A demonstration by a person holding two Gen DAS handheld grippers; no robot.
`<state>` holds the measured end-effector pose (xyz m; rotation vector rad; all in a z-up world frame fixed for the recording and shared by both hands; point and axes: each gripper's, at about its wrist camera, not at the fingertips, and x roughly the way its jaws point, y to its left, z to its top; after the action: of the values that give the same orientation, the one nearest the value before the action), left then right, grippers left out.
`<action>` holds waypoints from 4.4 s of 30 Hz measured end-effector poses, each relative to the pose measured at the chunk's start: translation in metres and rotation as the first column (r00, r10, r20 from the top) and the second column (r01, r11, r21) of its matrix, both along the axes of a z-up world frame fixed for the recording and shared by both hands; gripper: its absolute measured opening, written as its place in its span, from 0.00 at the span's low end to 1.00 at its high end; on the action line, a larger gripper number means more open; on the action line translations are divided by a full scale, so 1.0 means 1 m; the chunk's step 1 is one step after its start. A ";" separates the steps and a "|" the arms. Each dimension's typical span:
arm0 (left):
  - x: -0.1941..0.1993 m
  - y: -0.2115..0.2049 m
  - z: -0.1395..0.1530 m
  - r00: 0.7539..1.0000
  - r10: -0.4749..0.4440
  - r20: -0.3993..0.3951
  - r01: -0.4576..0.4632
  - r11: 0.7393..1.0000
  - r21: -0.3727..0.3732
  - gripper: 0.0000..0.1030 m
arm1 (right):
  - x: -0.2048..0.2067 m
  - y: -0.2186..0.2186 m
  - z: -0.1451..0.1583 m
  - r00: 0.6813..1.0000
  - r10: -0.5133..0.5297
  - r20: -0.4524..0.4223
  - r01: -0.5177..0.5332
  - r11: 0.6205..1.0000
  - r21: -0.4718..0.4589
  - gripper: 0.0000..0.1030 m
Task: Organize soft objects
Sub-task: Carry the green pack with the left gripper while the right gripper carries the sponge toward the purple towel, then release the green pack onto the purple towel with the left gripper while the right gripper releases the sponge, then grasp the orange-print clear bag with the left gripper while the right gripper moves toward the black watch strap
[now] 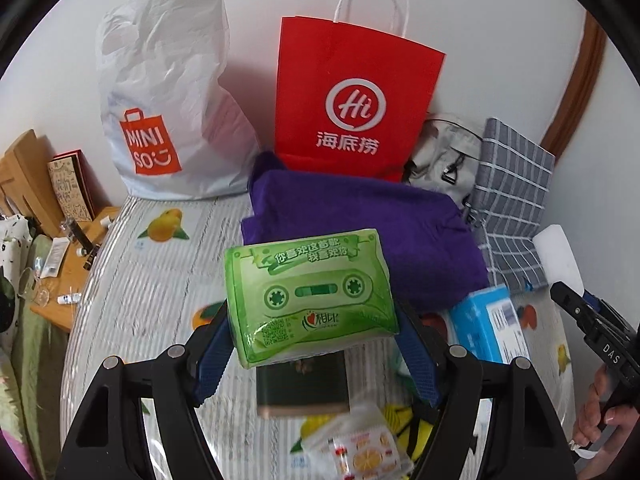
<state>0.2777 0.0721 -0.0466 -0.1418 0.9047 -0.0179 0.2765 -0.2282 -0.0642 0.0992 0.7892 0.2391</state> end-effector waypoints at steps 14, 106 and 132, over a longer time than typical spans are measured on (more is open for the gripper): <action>0.090 0.001 -0.005 0.999 0.028 -0.020 -0.028 1.000 -0.014 0.73 | 0.088 0.012 -0.006 1.000 -0.006 0.015 0.006 1.000 -0.005 0.49; 0.003 0.004 -0.052 0.993 -0.093 -0.078 0.081 0.986 -0.145 0.80 | -0.064 0.072 -0.093 0.950 0.272 -0.150 -0.287 0.954 -0.088 0.28; -0.124 0.014 -0.098 0.988 -0.049 -0.145 0.024 0.985 -0.170 0.80 | -0.098 0.060 -0.086 0.967 0.219 -0.127 -0.219 0.976 0.014 0.03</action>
<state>0.1533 0.0859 -0.1444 -0.2863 1.0543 -0.1189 0.1782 -0.1681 -0.1505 0.0263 0.9283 0.4458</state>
